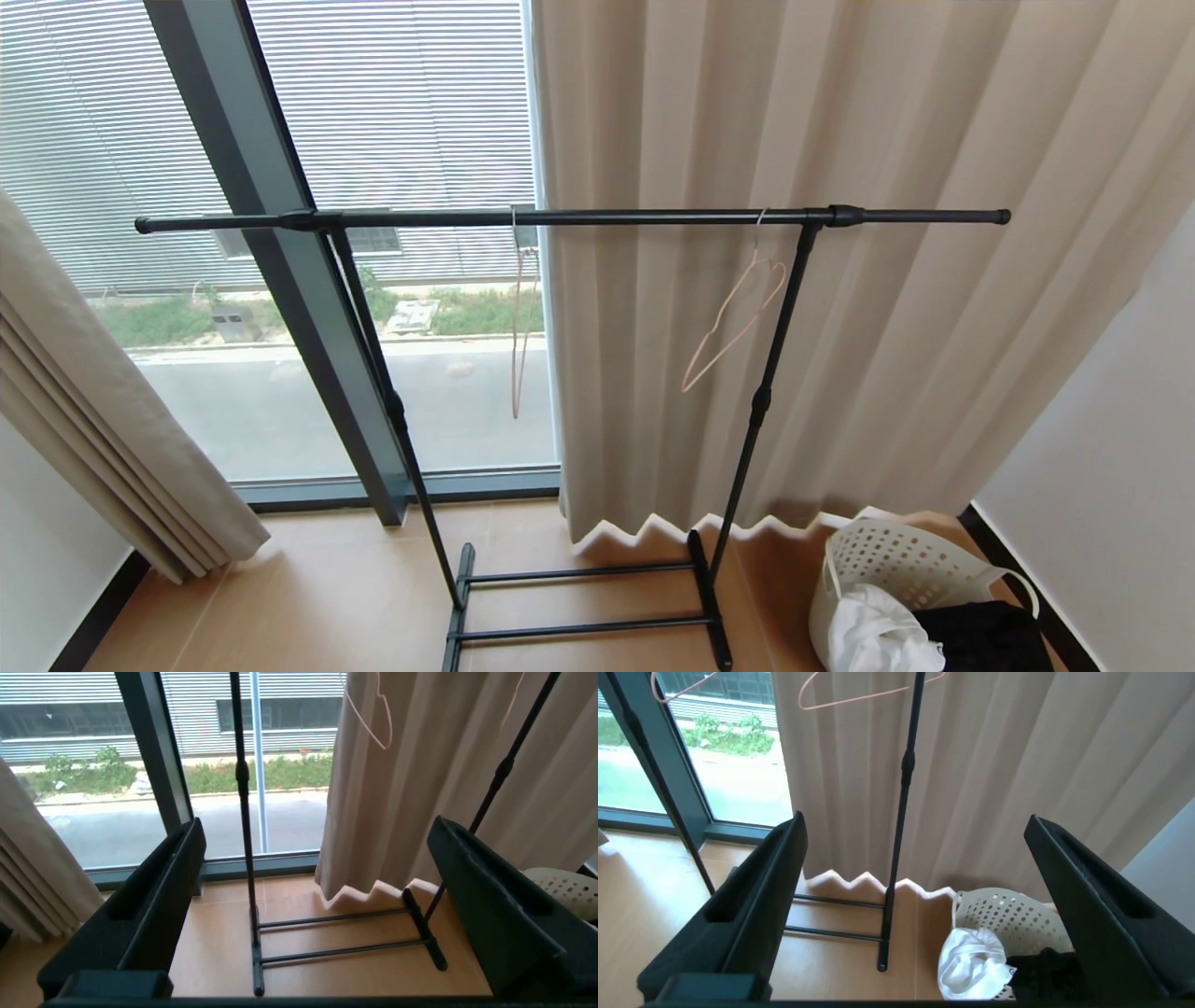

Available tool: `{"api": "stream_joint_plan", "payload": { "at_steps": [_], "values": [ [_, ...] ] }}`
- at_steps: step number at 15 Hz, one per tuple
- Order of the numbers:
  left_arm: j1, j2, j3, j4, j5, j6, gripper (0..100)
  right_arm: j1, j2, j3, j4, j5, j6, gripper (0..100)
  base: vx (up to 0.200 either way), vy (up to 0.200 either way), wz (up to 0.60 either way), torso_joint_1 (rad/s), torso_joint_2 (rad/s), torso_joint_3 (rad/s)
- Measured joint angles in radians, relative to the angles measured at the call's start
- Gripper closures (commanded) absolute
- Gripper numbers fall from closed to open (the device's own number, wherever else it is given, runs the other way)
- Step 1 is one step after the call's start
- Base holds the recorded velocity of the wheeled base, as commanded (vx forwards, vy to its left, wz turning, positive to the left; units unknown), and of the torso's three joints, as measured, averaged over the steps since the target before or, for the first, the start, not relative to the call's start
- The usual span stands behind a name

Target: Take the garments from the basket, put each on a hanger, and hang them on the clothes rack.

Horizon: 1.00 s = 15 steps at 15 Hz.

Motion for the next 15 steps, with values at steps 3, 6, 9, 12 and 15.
{"api": "stream_joint_plan", "payload": {
  "at_steps": [3,6,9,12,15],
  "values": [
    [0.0,0.0,0.0,0.0,0.0,0.0,0,0.0,0.0,0.0,0.0,0.0,0.001,0,0.0,0.0,0.0,-0.15,0.34,0.189],
    [0.0,0.0,0.0,0.0,0.0,0.0,0,0.0,0.0,0.0,0.0,0.0,0.002,0,0.0,0.0,0.0,-0.146,0.35,0.185],
    [0.0,0.0,0.0,0.0,0.0,-0.001,0,0.0,0.0,0.0,0.0,0.0,0.002,0,0.0,0.0,0.0,-0.149,0.35,0.19],
    [0.0,0.0,0.0,0.0,0.0,-0.001,0,0.0,0.0,0.0,0.0,0.0,0.002,0,0.0,0.0,0.0,-0.155,0.36,0.189],
    [-0.001,0.0,0.0,0.0,0.0,-0.001,0,0.0,0.0,0.0,0.0,0.0,0.003,0,0.0,0.0,0.0,-0.15,0.36,0.201]
  ]
}}
